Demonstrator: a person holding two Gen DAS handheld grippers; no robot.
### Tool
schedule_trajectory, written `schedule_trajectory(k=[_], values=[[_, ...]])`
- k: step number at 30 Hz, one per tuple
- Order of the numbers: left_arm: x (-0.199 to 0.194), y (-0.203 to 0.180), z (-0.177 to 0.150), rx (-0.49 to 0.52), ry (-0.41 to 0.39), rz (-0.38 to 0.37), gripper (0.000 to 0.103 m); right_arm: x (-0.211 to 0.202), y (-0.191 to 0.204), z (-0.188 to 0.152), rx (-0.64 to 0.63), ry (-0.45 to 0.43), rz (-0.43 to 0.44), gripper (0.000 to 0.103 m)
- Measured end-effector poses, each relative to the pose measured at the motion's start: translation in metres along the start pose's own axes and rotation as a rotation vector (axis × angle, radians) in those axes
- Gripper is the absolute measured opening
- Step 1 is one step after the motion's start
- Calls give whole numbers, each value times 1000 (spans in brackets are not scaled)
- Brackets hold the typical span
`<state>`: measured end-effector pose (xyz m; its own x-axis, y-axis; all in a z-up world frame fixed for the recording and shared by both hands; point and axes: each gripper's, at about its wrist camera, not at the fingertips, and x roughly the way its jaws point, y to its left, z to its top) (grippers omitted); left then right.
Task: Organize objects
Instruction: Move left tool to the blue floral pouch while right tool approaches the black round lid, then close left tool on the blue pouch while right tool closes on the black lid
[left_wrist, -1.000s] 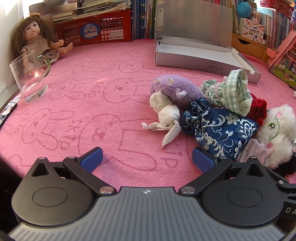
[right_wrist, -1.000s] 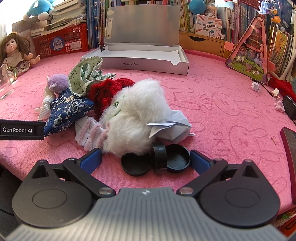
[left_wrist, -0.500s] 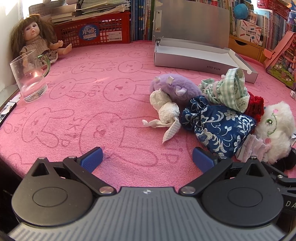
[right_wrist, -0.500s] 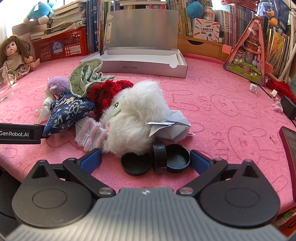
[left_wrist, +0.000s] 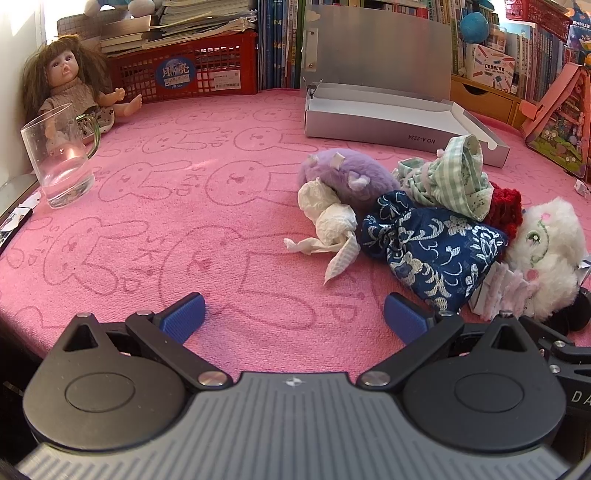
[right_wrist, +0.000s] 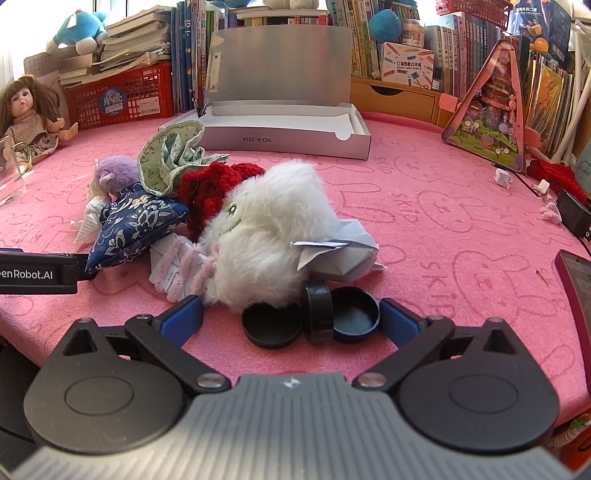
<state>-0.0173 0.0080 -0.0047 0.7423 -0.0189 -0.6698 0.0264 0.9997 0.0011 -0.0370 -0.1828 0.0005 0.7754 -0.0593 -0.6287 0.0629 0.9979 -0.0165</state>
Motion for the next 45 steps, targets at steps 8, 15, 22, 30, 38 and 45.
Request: schedule_trajectory(k=[8,15,22,30,38,45], values=[[-4,-3,-2,24,-7,-35,103,-2,1,-1,4,1,-1,103],[-15,-16,-4,89,-62,-112,103,-10,1,-4,-24,-11,9,103],[-30,-20,-2,111,-125,-154,99,-30,-6,-3,-31,-71,44,95],[-41,-21,4,99,-143,-228,71,-43,-15,3,14,-112,91,76],[-51,-14,11,70,-173,-268,60,-37,-20,1,45,-46,91,43],[-54,-20,8,104,-193,-297,60,-36,-5,-2,-7,-32,175,41]])
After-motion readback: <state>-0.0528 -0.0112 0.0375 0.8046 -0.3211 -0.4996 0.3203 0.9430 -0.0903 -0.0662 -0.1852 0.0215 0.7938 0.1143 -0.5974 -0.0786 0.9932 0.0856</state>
